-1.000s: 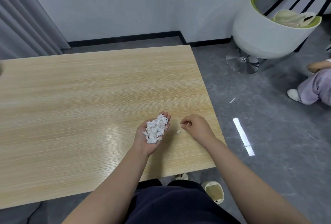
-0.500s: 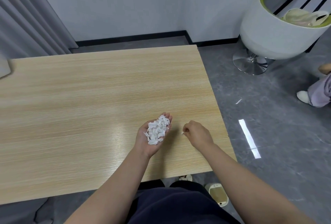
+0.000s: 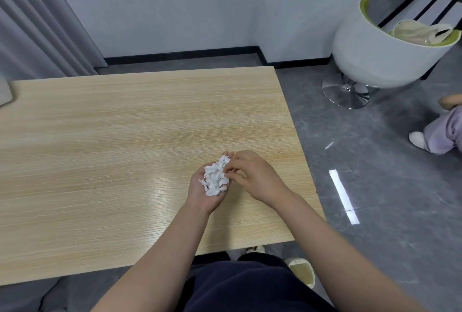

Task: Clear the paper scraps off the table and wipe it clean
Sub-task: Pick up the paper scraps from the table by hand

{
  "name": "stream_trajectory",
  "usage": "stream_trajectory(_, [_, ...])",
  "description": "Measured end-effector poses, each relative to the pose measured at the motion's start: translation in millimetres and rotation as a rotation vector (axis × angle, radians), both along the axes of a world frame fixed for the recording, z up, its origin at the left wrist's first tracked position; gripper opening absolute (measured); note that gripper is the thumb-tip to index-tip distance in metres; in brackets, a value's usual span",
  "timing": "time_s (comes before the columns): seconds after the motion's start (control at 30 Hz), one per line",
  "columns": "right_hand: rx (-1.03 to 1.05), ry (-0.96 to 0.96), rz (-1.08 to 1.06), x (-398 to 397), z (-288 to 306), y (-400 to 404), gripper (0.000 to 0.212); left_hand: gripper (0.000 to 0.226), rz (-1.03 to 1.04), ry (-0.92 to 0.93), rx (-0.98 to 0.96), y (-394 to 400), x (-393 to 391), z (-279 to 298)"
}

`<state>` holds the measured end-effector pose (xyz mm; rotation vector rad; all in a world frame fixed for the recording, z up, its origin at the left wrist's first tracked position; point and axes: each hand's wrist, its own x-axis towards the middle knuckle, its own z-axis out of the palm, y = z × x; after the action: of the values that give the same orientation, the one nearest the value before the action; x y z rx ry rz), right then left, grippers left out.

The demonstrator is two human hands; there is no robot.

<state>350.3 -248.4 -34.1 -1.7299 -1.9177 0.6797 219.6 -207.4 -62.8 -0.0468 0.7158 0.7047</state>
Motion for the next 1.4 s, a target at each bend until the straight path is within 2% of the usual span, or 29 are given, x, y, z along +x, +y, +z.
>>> stream_trajectory(0.07, [-0.013, -0.059, 0.026, -2.8, -1.1, 2.2, 0.017, 0.025, 0.047, 0.104, -0.002, 3.0, -0.8, -5.2])
stream_trajectory(0.13, [-0.021, -0.085, 0.042, -3.1, -2.4, 3.3, 0.019, 0.04, 0.029, 0.07, 0.026, 2.6, -0.5, -10.6])
stream_trajectory(0.2, [-0.029, -0.065, 0.036, -1.0, -2.1, 2.7, 0.021, 0.038, 0.043, 0.097, -0.005, 1.5, 0.0, -10.4])
stream_trajectory(0.33, [0.014, 0.04, -0.06, 12.1, 1.9, 1.8, 0.021, 0.026, 0.062, -0.08, -0.063, -0.4, 3.0, -0.6])
stream_trajectory(0.37, [0.027, 0.058, -0.078, 15.7, 2.8, 2.1, 0.021, 0.031, 0.096, -0.103, -0.073, -1.7, 3.7, 0.8])
stream_trajectory(0.4, [0.034, 0.071, -0.09, 18.9, 3.8, 2.5, 0.021, 0.036, 0.093, -0.124, -0.066, -2.8, 5.9, 3.0])
stream_trajectory(0.57, [0.043, 0.125, -0.121, 30.3, 7.9, 2.3, 0.02, 0.033, 0.076, -0.131, -0.114, -0.5, 11.0, -3.2])
stream_trajectory(0.7, [-0.001, 0.086, -0.179, 46.0, 9.3, -5.0, 0.032, 0.058, 0.024, -0.129, -0.008, 1.7, 17.8, -4.4])
stream_trajectory(0.73, [-0.013, 0.068, -0.198, 50.3, 9.6, -7.9, 0.035, 0.053, 0.009, -0.074, 0.021, -0.8, 22.1, -2.6])
stream_trajectory(0.8, [-0.022, 0.04, -0.239, 59.4, 10.2, -13.8, 0.04, 0.024, 0.02, -0.034, 0.015, -0.6, 32.2, 0.5])
stream_trajectory(0.83, [-0.026, 0.033, -0.258, 63.5, 11.2, -17.1, 0.041, 0.022, 0.029, -0.031, 0.003, 0.8, 37.0, 2.0])
stream_trajectory(0.93, [-0.051, 0.025, -0.322, 75.5, 12.4, -26.4, 0.045, 0.043, -0.042, -0.02, -0.045, 4.7, 45.7, 0.7])
stream_trajectory(1.1, [-0.074, 0.018, -0.485, 84.4, 15.2, -41.6, 0.048, 0.037, -0.144, -0.087, -0.051, 12.1, 62.1, 1.1])
stream_trajectory(1.4, [-0.051, 0.013, -0.842, 68.6, 10.6, -87.7, 0.049, 0.04, -0.417, -0.07, -0.028, 12.7, 81.3, 9.4])
